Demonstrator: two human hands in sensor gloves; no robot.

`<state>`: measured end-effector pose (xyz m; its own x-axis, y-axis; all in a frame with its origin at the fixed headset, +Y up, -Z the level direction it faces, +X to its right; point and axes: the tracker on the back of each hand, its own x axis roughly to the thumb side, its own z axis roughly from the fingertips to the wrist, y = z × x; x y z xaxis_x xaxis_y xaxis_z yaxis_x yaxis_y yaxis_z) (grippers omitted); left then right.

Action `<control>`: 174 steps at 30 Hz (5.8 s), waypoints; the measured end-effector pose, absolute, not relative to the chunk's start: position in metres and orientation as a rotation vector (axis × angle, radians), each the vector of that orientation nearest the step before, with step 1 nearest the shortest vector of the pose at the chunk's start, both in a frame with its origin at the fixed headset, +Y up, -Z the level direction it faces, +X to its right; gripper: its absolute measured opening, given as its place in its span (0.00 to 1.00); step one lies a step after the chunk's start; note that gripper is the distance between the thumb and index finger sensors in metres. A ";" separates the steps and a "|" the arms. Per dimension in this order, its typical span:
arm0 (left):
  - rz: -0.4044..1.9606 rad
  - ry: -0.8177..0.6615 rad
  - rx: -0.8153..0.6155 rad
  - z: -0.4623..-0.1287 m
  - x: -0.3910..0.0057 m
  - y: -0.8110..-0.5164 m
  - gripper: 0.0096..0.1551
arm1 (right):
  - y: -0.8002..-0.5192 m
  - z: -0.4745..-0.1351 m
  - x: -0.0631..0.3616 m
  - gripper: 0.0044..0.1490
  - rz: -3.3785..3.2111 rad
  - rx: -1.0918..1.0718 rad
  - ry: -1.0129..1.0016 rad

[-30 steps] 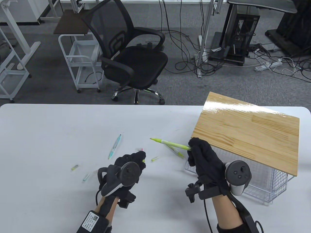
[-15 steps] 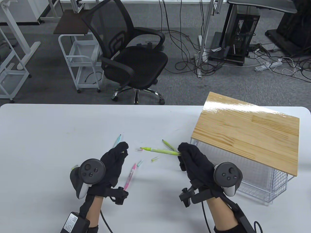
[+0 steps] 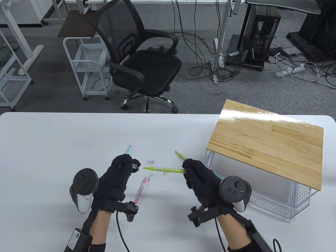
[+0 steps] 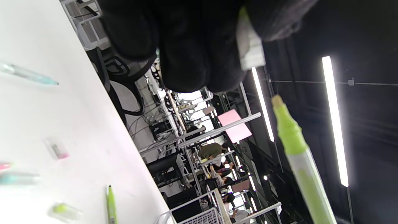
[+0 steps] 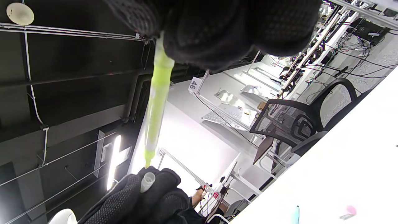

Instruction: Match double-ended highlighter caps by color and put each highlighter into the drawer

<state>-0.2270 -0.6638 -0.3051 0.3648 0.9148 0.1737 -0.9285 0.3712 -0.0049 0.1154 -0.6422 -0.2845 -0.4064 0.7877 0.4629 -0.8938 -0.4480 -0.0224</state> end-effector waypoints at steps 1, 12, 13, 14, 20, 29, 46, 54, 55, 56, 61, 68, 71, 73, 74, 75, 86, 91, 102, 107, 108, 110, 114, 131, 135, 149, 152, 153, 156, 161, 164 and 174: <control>1.189 -0.158 0.100 -0.305 -0.226 -0.664 0.25 | -0.643 -0.285 0.115 0.27 1.996 0.476 -0.324; 1.168 -0.187 0.079 -0.304 -0.216 -0.666 0.26 | -0.649 -0.287 0.111 0.27 2.005 0.459 -0.316; 1.169 -0.188 0.075 -0.304 -0.216 -0.666 0.26 | -0.649 -0.287 0.112 0.27 2.004 0.460 -0.316; 1.173 -0.190 0.073 -0.304 -0.216 -0.666 0.26 | -0.649 -0.287 0.112 0.27 2.003 0.460 -0.316; 1.142 -0.192 0.074 -0.303 -0.211 -0.666 0.26 | -0.650 -0.288 0.110 0.27 1.999 0.467 -0.308; 1.071 -0.227 0.079 -0.299 -0.202 -0.661 0.25 | -0.652 -0.287 0.110 0.27 1.982 0.459 -0.299; 0.722 -0.275 0.417 -0.271 -0.173 -0.645 0.23 | -0.648 -0.282 0.114 0.25 2.084 0.454 -0.402; 0.641 -0.275 0.442 -0.268 -0.162 -0.651 0.23 | -0.647 -0.280 0.117 0.25 2.125 0.446 -0.435; 0.641 -0.272 0.444 -0.268 -0.162 -0.651 0.23 | -0.647 -0.279 0.116 0.25 2.135 0.450 -0.439; 0.639 -0.266 0.445 -0.268 -0.163 -0.651 0.23 | -0.647 -0.278 0.114 0.25 2.149 0.455 -0.448; 0.647 -0.247 0.443 -0.269 -0.166 -0.652 0.23 | -0.647 -0.276 0.109 0.25 2.217 0.480 -0.469; 0.626 -0.229 0.450 -0.268 -0.165 -0.652 0.23 | -0.647 -0.275 0.105 0.25 2.283 0.517 -0.482; 0.628 -0.220 0.447 -0.270 -0.166 -0.654 0.23 | -0.647 -0.273 0.102 0.25 2.333 0.544 -0.507; 0.619 -0.211 0.447 -0.270 -0.166 -0.654 0.23 | -0.648 -0.273 0.100 0.26 2.375 0.552 -0.522; 0.613 -0.207 0.449 -0.270 -0.165 -0.654 0.23 | -0.649 -0.273 0.100 0.26 2.386 0.554 -0.531; 0.603 -0.205 0.448 -0.270 -0.165 -0.655 0.23 | -0.650 -0.273 0.098 0.25 2.396 0.563 -0.532; 0.624 -0.168 0.333 -0.286 -0.174 -0.666 0.23 | -0.645 -0.268 0.085 0.29 2.607 0.714 -0.522; 0.670 -0.164 0.260 -0.292 -0.179 -0.669 0.24 | -0.643 -0.262 0.071 0.31 2.959 0.728 -0.432; 0.681 -0.178 0.245 -0.292 -0.190 -0.660 0.32 | -0.617 -0.261 0.101 0.30 3.331 0.243 -0.682; 0.736 -0.135 0.247 -0.296 -0.207 -0.660 0.32 | -0.605 -0.270 0.152 0.30 3.356 -0.156 -0.370; 0.745 -0.130 0.246 -0.297 -0.210 -0.659 0.32 | -0.602 -0.270 0.164 0.30 3.326 -0.226 -0.345; 0.753 -0.126 0.249 -0.297 -0.212 -0.659 0.32 | -0.600 -0.270 0.180 0.30 3.289 -0.310 -0.314; 0.753 -0.121 0.251 -0.297 -0.214 -0.658 0.32 | -0.597 -0.268 0.208 0.29 3.254 -0.461 -0.263; 0.666 -0.100 0.204 -0.302 -0.210 -0.671 0.33 | -0.654 -0.306 0.227 0.32 3.304 -0.530 0.184; 0.663 -0.105 0.203 -0.301 -0.209 -0.670 0.33 | -0.665 -0.313 0.230 0.31 3.303 -0.529 0.272; 0.652 -0.100 0.193 -0.302 -0.209 -0.672 0.33 | -0.682 -0.320 0.235 0.36 3.287 -0.526 0.383; 0.651 -0.098 0.191 -0.302 -0.209 -0.672 0.33 | -0.683 -0.320 0.236 0.38 3.281 -0.542 0.385; 0.650 -0.098 0.191 -0.302 -0.209 -0.672 0.33 | -0.682 -0.320 0.236 0.38 3.284 -0.551 0.375; 0.648 -0.098 0.190 -0.302 -0.209 -0.672 0.33 | -0.678 -0.319 0.234 0.39 3.292 -0.544 0.315; 0.643 -0.097 0.181 -0.303 -0.209 -0.672 0.33 | -0.658 -0.311 0.219 0.36 3.224 -0.372 0.190; 0.641 -0.096 0.180 -0.303 -0.210 -0.672 0.33 | -0.643 -0.303 0.205 0.35 3.203 -0.249 0.087; 0.630 -0.100 0.167 -0.304 -0.210 -0.672 0.33 | -0.610 -0.273 0.142 0.39 2.987 0.249 -0.197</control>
